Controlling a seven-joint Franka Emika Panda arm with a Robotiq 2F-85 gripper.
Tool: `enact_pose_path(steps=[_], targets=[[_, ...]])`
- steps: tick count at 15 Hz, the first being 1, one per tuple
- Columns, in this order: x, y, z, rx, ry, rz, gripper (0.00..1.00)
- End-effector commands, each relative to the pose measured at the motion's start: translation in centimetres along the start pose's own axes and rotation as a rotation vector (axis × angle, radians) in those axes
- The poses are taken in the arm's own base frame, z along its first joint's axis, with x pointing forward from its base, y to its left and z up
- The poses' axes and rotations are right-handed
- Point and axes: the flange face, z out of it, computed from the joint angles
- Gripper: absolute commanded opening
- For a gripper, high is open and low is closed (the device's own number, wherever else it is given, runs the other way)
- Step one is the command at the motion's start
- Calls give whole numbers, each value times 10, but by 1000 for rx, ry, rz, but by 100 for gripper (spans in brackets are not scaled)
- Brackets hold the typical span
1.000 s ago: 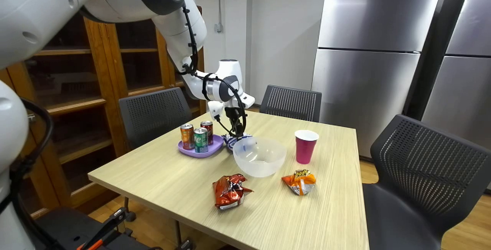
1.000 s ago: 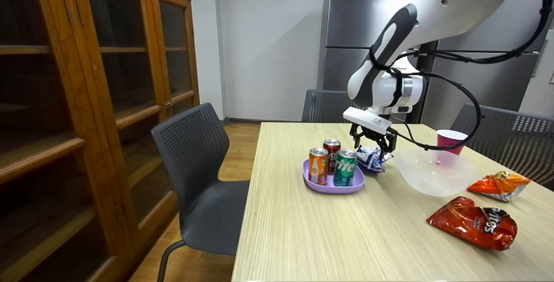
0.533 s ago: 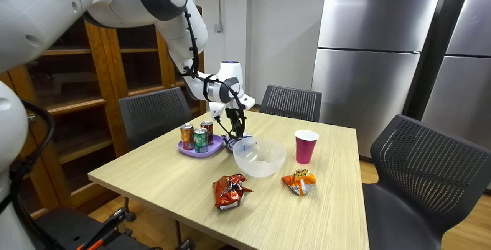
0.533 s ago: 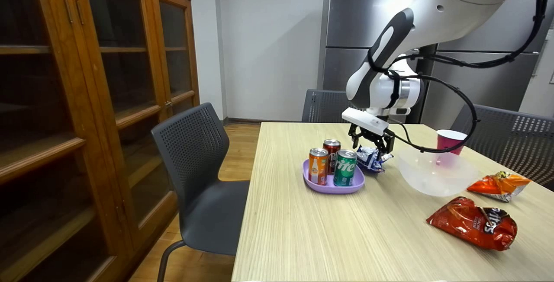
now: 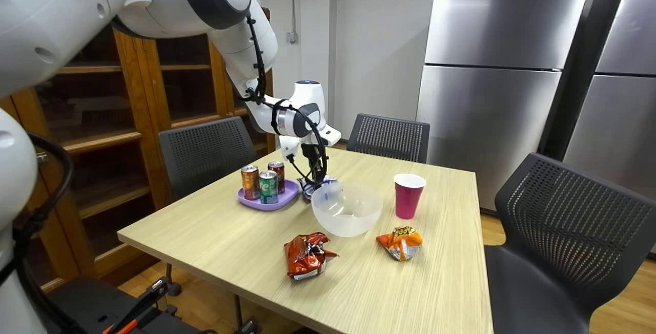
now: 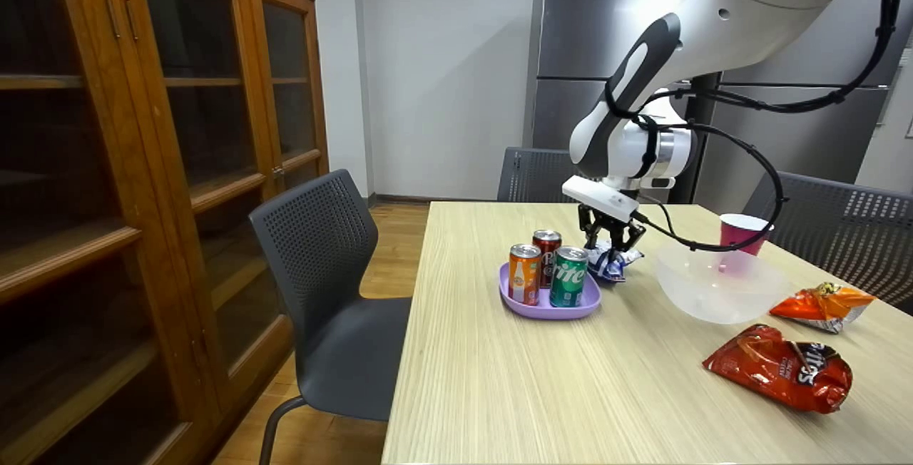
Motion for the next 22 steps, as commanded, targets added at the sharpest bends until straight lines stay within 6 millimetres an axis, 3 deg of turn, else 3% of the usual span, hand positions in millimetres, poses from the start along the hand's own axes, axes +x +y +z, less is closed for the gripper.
enact_pose_path(steps=[1,4,11,17,22], targets=[[3,-4,-3,27,-3,30,19],[2,-4,-6,33,4,27,1],[0,-7,-24,66,45,14,0],[-2,-11,-63,123,108,-8,0],[1,8,-105,154,155,1,0]])
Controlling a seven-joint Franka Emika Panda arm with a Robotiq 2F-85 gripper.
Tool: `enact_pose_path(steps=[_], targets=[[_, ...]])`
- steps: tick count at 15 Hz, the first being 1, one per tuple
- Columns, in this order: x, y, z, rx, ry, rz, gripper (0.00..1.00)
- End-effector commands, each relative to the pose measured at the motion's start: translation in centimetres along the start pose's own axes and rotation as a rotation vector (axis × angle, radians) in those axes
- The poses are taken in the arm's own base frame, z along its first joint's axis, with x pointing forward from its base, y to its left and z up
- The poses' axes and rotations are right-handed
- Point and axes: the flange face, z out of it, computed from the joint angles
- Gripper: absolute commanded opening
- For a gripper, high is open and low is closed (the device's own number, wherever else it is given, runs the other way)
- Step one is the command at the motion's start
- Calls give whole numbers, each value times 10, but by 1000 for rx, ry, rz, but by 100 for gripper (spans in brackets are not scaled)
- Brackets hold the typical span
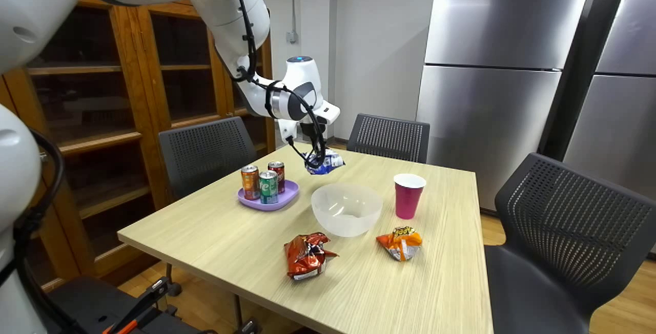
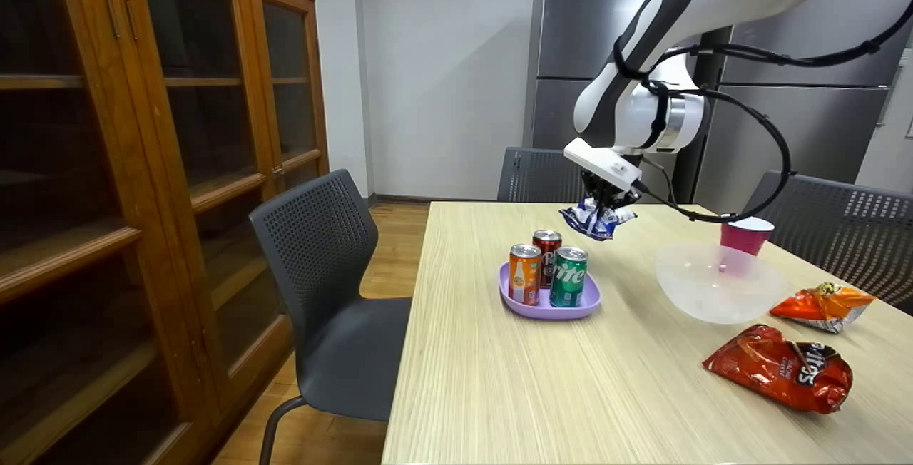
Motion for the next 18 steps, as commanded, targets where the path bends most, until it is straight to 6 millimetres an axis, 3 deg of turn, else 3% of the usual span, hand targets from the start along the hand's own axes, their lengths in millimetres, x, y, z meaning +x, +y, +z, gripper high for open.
enact_pose_path(steps=[1,8,18], targets=[[1,19,-41,5,31,7,0],[8,71,-72,-49,64,34,0],[0,137,-55,-201,32,33,0]])
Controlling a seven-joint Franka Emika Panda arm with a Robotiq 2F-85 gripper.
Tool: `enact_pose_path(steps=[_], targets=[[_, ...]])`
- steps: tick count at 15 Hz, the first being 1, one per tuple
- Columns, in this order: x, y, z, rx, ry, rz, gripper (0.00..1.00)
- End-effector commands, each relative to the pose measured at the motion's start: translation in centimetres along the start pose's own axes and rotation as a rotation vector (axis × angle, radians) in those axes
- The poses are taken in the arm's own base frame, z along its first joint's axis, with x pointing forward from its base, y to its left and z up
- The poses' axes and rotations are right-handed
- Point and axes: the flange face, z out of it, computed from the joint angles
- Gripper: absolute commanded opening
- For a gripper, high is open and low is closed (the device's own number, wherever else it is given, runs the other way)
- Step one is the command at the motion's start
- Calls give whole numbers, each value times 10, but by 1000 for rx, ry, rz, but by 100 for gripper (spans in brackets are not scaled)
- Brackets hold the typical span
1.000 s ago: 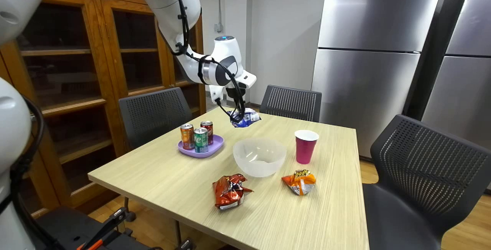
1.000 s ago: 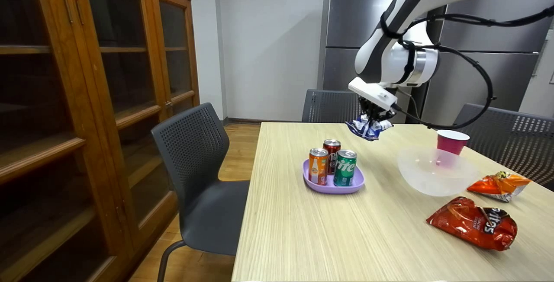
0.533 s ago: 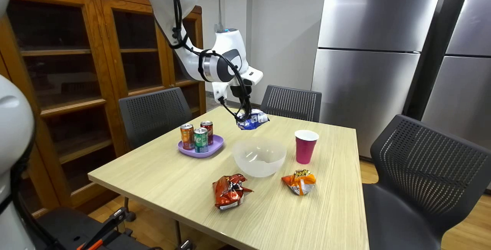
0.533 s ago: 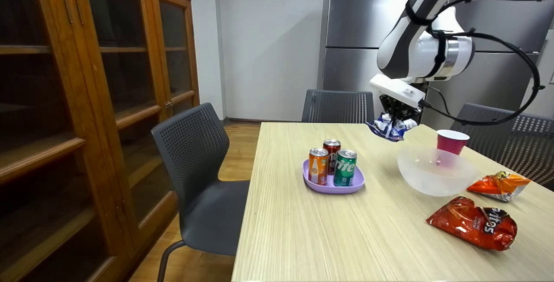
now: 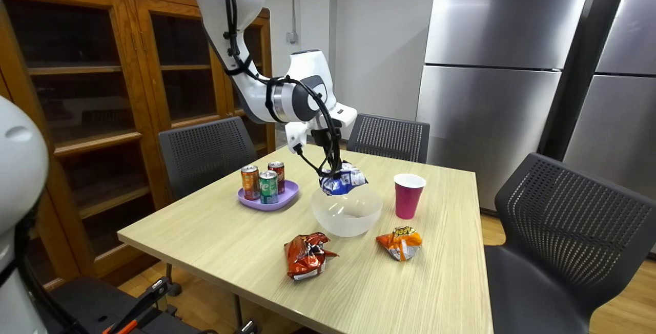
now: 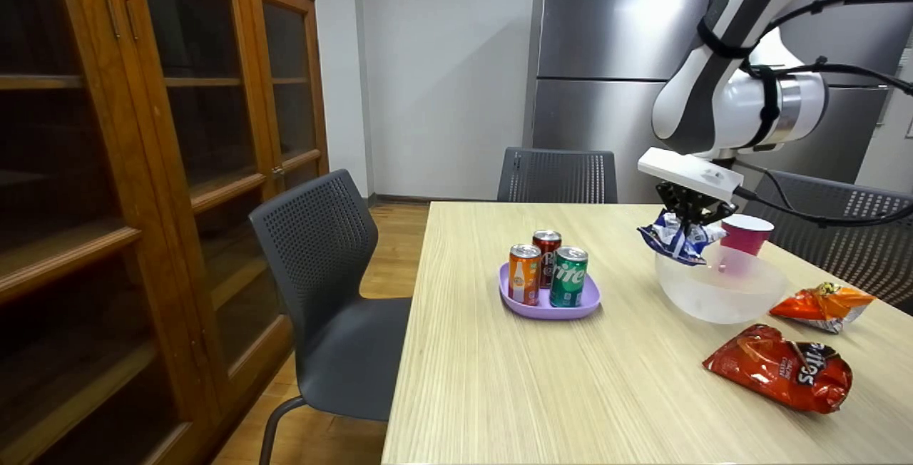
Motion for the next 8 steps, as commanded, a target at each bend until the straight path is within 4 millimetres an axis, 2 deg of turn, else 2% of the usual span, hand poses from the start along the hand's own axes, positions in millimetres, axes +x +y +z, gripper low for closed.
enact_pose_path(steps=[1,8], targets=[[-4,15,-4,-33,-11,26,0],[-2,35,7,-76,-30,50,0]])
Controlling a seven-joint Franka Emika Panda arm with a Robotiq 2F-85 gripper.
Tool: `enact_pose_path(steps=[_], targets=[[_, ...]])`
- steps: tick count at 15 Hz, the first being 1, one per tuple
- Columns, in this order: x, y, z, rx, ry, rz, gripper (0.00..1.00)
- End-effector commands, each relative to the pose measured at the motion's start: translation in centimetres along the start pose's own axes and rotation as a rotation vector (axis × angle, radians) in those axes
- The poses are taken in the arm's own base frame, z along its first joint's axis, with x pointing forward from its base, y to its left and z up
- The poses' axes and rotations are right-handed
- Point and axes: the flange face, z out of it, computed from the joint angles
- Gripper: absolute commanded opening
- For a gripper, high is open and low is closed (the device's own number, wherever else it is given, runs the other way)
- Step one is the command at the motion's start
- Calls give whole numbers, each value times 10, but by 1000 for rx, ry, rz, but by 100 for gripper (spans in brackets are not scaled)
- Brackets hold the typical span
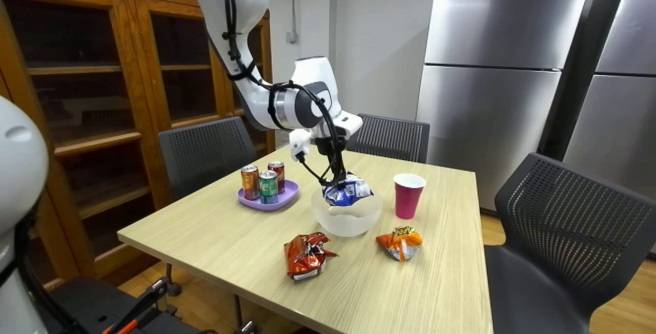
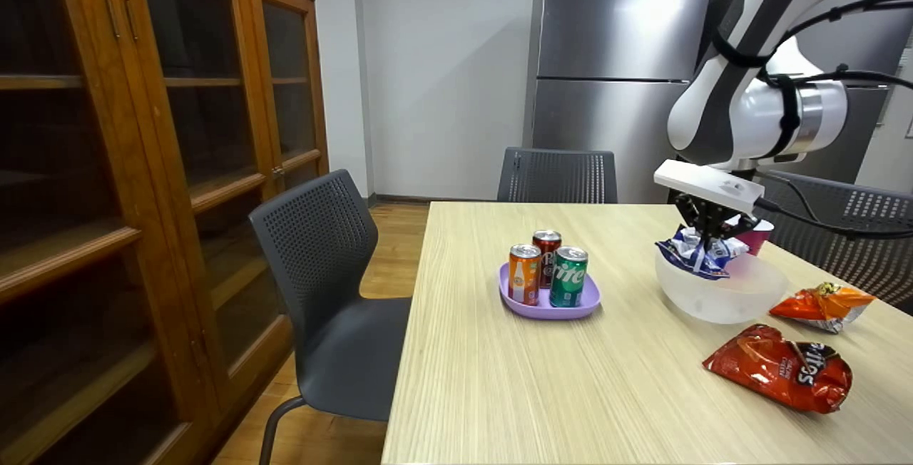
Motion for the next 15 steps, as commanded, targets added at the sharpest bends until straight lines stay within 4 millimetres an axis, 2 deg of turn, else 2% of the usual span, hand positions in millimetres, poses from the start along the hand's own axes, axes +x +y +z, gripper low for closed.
enact_pose_path(steps=[1,7,15], targets=[[-3,7,-2,-28,-14,20,0],[-10,9,17,-59,-39,22,0],[-2,2,38,-84,-47,60,0]])
